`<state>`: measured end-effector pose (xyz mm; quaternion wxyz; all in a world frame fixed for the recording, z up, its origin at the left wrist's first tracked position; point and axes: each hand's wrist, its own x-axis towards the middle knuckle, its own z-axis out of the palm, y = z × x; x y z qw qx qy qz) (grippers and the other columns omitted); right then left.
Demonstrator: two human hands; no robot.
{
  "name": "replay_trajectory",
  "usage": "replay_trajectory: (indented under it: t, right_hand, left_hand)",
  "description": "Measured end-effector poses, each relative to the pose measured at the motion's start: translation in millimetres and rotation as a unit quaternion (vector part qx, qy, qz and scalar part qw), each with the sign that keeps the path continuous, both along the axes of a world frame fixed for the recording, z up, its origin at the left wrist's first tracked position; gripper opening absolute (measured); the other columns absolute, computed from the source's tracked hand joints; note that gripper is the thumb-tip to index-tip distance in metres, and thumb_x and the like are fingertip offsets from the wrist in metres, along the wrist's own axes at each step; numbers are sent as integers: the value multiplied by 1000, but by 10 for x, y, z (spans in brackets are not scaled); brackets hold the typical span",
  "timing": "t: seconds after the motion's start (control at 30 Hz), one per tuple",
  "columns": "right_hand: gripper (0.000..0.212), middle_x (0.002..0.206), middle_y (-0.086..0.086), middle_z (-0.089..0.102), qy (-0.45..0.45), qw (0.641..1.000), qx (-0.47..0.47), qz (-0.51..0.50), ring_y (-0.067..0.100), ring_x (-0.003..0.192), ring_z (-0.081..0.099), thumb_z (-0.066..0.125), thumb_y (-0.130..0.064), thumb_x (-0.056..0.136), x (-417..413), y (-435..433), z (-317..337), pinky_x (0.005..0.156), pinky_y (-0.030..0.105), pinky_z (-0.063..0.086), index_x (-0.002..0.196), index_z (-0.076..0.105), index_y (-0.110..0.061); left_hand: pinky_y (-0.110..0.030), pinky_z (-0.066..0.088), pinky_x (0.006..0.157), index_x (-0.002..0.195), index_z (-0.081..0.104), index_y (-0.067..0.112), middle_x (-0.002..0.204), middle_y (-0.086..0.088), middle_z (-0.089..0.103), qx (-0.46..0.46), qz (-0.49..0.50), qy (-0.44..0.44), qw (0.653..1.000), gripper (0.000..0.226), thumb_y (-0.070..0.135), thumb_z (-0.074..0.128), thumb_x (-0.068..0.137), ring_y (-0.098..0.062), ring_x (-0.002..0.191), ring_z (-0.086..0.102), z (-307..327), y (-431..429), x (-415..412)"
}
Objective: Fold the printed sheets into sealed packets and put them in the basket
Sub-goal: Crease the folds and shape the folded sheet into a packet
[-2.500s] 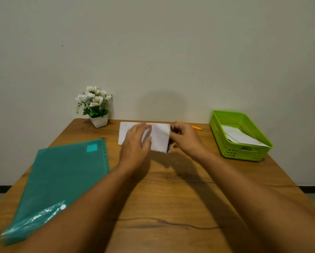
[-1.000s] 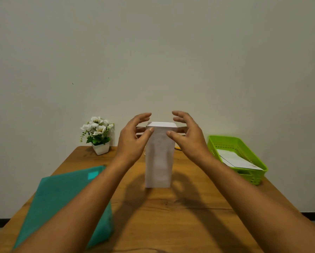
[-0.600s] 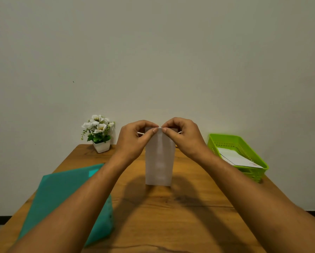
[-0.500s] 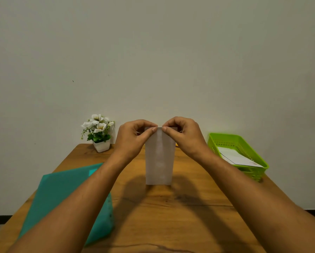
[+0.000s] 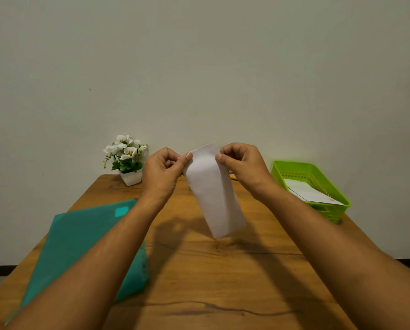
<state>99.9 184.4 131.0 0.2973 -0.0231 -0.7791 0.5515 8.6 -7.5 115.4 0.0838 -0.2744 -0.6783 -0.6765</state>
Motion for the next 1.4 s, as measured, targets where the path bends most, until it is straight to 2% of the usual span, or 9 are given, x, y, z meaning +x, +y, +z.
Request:
replay_trajectory:
  t: [0.13,0.27,0.4,0.53,0.7,0.8,1.0,1.17,1.4]
  right_hand:
    - [9,81,-1,76,-16,1000,24,-8,15,75,70,73,-17,94,-96,0,0,68,30,56,86,76,-16]
    - [7,80,-8,74,-70,991,109,-44,0,71,66,72,-19,94,-215,-27,-220,67,18,50,90,78,-19]
    - [8,85,-9,72,-130,977,161,-52,7,81,66,70,-19,94,-312,-37,-562,70,26,51,91,76,-22]
    - [10,84,-11,70,-171,959,221,-51,9,82,66,68,-18,92,-405,-128,-890,75,36,56,95,73,-26]
    - [26,125,-4,66,-238,905,350,-38,18,117,59,62,-27,100,-402,-272,-1248,93,40,53,126,67,-26]
    - [25,125,-4,64,-216,883,417,-5,21,116,58,53,-27,104,-351,-358,-1458,89,37,51,123,69,-25]
    - [33,138,-3,64,-192,868,457,6,21,125,54,44,-27,108,-377,-394,-1659,104,40,45,132,67,-26]
    - [36,144,-2,58,-181,871,456,3,22,130,49,42,-27,110,-361,-367,-1774,108,41,40,141,61,-30]
    - [38,147,-5,52,-194,883,427,13,20,134,42,39,-38,110,-333,-349,-1791,109,43,34,143,57,-34]
  left_hand:
    - [-48,57,67,74,63,7,61,-8,64,-37,3,-19,999,36,34,76,92,-19,62,60,-100,-102,34]
    - [-32,49,68,79,71,11,72,-5,73,-115,-14,-75,990,30,36,70,96,-11,68,64,-339,-217,90]
    - [-43,57,79,80,72,16,85,-8,72,-259,-27,-118,958,27,35,66,98,-21,82,67,-627,-301,61]
    - [-40,61,82,86,70,23,85,-1,71,-384,21,-132,914,22,40,64,98,-18,81,70,-878,-274,69]
    - [-39,59,81,82,67,25,80,3,69,-489,97,-115,859,22,42,63,97,-12,77,66,-1094,-241,106]
    - [-39,58,79,78,66,24,76,4,67,-523,129,-81,838,26,41,61,97,-13,75,63,-1165,-210,129]
    - [-40,55,82,82,64,25,78,4,65,-604,152,20,782,26,47,59,94,-16,78,61,-1196,-162,83]
    - [-36,49,92,112,64,29,114,8,65,-544,104,201,808,18,39,59,98,-15,107,55,-1303,-245,16]
    - [-39,48,97,118,73,26,124,7,69,-572,38,304,761,24,27,58,100,-16,120,54,-1292,-408,45]
